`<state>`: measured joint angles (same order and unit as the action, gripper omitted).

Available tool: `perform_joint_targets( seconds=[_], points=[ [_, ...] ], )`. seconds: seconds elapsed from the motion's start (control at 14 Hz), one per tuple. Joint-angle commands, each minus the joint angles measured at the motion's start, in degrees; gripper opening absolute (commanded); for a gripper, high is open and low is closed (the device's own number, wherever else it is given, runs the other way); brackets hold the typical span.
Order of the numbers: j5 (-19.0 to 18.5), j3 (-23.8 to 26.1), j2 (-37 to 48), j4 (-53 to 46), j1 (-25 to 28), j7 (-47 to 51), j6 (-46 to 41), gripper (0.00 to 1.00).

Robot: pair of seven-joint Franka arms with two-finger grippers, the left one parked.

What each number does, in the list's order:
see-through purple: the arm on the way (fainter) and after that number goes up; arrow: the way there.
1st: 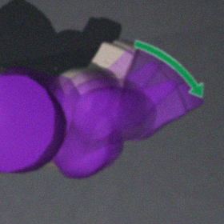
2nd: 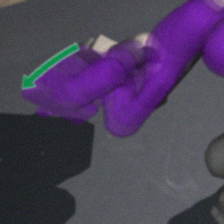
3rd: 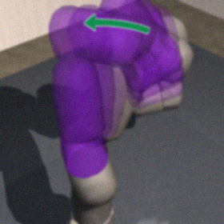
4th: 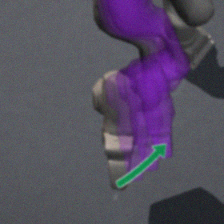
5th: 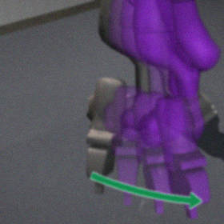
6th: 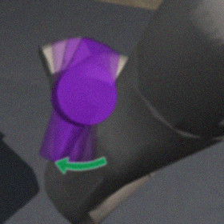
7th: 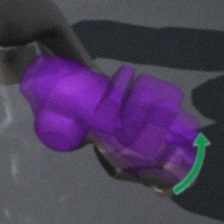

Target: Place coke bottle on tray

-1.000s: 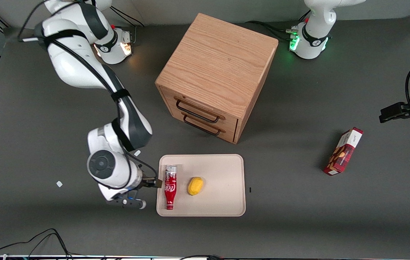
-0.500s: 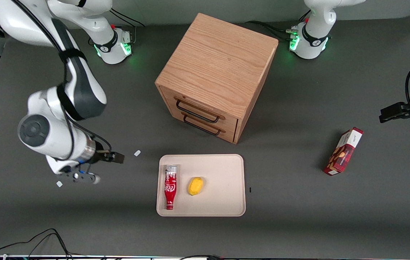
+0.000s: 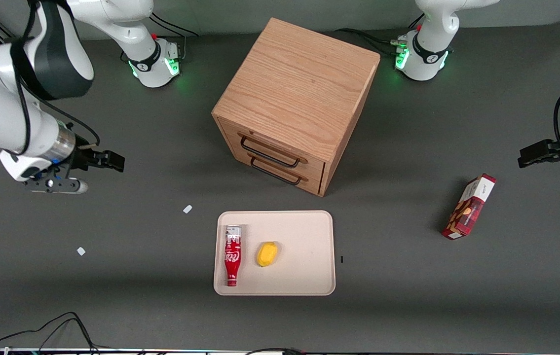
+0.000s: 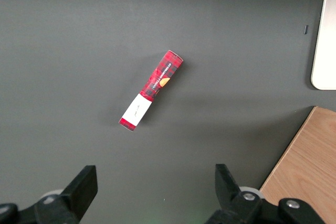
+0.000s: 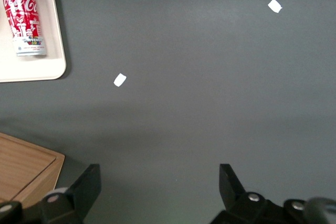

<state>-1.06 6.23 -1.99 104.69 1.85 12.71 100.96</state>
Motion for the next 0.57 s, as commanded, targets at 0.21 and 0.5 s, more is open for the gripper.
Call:
perform_joint_targets(
  seconds=[0.21,0.5],
  points=[
    [4.32,-11.41,6.74,1.22,9.48,-1.37,-4.89,1.0],
    [4.23,-11.15,6.3,0.6,9.05,-1.37,-5.07,1.0]
  ],
)
